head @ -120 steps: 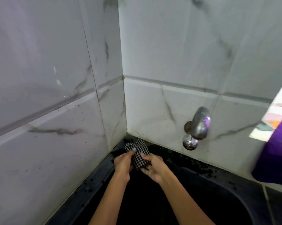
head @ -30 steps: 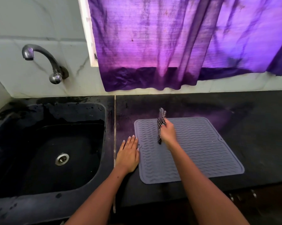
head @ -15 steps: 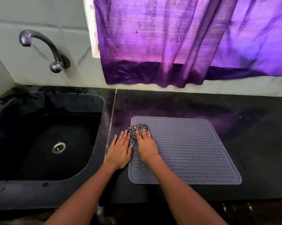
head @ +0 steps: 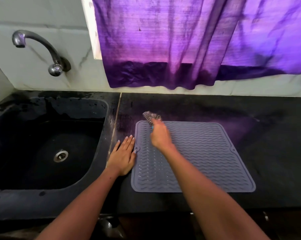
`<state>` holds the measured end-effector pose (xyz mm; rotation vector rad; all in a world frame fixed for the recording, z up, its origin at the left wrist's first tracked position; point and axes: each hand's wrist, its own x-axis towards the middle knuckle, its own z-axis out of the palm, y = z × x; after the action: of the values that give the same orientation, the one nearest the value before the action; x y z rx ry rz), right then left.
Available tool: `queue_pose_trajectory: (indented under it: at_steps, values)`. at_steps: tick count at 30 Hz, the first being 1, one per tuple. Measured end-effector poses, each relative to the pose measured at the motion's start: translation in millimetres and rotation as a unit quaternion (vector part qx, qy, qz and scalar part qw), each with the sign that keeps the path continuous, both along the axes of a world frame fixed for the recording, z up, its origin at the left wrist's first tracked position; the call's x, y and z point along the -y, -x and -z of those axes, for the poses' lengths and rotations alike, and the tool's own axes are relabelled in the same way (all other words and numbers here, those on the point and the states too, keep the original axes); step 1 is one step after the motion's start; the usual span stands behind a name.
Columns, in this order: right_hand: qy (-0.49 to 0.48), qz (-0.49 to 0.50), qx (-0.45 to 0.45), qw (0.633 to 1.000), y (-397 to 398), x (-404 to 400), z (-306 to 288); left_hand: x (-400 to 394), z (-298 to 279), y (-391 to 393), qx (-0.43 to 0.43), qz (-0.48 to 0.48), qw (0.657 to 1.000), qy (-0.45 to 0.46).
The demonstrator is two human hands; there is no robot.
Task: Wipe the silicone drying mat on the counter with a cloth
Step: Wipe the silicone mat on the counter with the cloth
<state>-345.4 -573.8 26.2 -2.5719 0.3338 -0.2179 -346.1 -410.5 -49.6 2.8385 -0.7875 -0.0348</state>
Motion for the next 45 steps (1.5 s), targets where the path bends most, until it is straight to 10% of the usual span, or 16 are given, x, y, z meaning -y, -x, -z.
queue_pose_trajectory:
  at_steps: [4, 9, 15, 20, 24, 29, 38, 42, 45]
  values:
    - [0.18, -0.111, -0.135, 0.968, 12.6, -19.8, 43.8, -0.8, 1.2, -0.1, 0.011, -0.004, 1.0, -0.012]
    - [0.186, -0.139, -0.103, 0.967, 3.5, -4.7, 48.7, -0.6, 1.8, -0.1, 0.015, -0.004, 1.0, -0.009]
    - [-0.094, -0.066, -0.028, 0.993, -2.6, 14.1, 42.2, -0.7, 4.1, -2.3, 0.015, -0.003, 1.0, -0.006]
    - [-0.467, 0.123, -0.017, 0.875, -23.6, 36.2, 14.3, -2.2, 3.5, -2.1, 0.012, -0.001, 1.0, -0.002]
    - [-0.161, 0.077, 0.037, 0.983, -23.3, 45.4, -2.1, -1.5, 4.3, -2.6, 0.009, -0.005, 1.0, 0.004]
    - [0.103, -0.114, -0.165, 0.974, -18.1, 23.4, 36.7, -1.3, 1.7, -2.4, -0.001, -0.008, 1.0, 0.021]
    - [0.122, -0.117, -0.161, 0.972, -17.7, 26.7, 44.6, 5.4, 4.4, -1.7, 0.005, -0.038, 0.999, 0.003]
    - [-0.083, -0.072, -0.084, 0.99, -21.5, 46.9, 36.3, 4.9, 2.7, -3.2, 0.008, -0.037, 0.999, 0.009]
    - [-0.469, 0.102, -0.031, 0.877, -27.3, 64.8, 15.2, 5.0, 2.3, -3.2, 0.01, -0.037, 0.999, 0.015]
